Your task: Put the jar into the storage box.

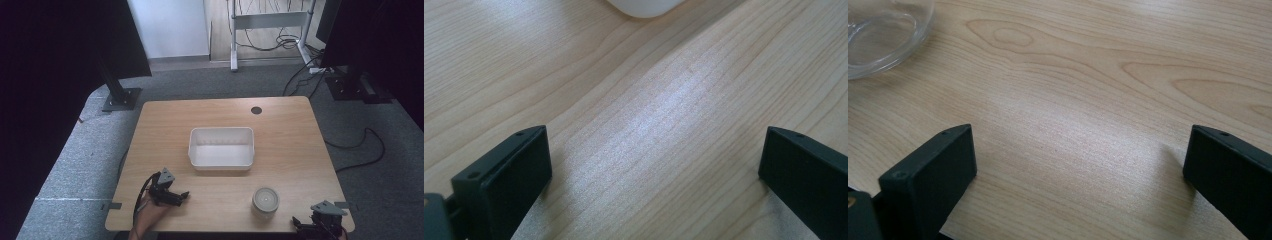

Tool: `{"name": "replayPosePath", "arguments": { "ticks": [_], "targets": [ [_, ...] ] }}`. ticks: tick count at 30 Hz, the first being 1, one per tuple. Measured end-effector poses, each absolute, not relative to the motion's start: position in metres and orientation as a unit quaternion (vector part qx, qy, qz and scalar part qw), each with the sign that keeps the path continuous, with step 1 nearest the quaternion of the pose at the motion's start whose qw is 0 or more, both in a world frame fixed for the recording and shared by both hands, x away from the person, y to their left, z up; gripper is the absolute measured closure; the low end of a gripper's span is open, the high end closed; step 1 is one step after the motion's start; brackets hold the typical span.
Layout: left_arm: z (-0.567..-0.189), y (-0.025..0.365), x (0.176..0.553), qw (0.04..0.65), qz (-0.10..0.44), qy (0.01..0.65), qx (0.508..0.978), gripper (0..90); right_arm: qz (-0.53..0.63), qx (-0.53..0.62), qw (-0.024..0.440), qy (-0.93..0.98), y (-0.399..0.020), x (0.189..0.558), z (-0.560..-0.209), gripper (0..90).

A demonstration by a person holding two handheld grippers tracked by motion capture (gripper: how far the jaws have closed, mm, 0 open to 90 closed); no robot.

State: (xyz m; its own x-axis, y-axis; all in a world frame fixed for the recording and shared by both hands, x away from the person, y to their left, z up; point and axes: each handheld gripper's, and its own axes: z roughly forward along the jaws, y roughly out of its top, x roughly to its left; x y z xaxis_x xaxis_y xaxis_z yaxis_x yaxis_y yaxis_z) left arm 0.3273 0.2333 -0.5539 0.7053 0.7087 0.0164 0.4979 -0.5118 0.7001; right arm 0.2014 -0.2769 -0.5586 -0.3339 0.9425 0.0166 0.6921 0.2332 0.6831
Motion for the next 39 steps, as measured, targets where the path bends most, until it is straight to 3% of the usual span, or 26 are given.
{"name": "replayPosePath", "arguments": {
  "ticks": [39],
  "targets": [
    [-0.554, 0.233, 0.327, 0.346, 0.153, 0.353, 0.856, 0.2, 0.340, 0.504, 0.195, 0.770, -0.262, 0.194, -0.536, 0.0]
  ]
}}
